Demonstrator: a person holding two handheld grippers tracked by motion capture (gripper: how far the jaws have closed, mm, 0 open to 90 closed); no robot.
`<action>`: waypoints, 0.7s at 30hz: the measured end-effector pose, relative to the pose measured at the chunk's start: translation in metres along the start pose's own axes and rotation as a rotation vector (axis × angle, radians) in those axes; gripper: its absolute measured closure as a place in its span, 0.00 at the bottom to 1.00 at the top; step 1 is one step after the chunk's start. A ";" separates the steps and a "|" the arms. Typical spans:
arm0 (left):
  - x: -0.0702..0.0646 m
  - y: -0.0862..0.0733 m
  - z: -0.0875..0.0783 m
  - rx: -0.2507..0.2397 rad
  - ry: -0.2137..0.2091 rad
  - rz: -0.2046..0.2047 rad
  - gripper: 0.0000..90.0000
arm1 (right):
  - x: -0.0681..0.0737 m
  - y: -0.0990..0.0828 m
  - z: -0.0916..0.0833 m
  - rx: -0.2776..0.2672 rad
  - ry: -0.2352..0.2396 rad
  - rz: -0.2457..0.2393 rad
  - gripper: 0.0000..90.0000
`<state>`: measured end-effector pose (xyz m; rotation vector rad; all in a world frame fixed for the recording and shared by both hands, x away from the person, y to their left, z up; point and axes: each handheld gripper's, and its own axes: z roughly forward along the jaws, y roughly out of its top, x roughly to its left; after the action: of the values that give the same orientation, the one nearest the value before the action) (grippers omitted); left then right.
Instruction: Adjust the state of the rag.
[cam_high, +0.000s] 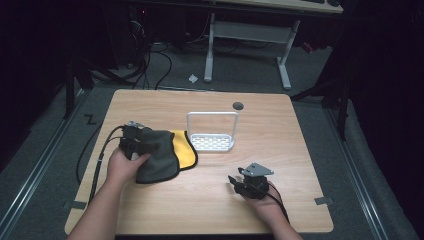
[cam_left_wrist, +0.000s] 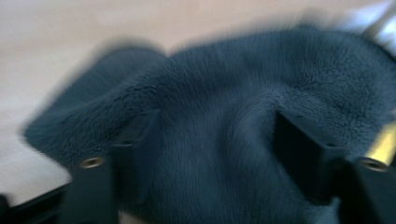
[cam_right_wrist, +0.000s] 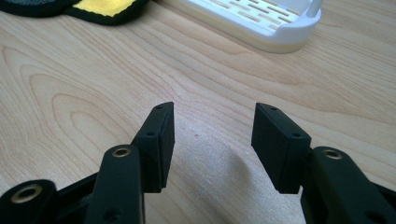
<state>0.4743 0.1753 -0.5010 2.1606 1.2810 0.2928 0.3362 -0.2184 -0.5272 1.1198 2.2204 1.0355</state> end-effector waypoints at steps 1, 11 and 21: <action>-0.005 -0.005 0.006 0.019 0.038 0.050 0.49 | 0.000 0.000 0.000 0.001 0.000 0.000 0.56; -0.028 -0.035 -0.009 -0.027 0.074 0.189 0.75 | 0.002 0.000 -0.001 -0.002 0.003 -0.006 0.55; -0.060 -0.075 -0.032 -0.050 0.011 0.260 0.75 | 0.003 0.001 -0.001 -0.001 0.003 -0.010 0.55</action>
<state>0.3748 0.1628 -0.5136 2.2855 0.9869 0.4379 0.3339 -0.2159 -0.5259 1.1065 2.2255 1.0352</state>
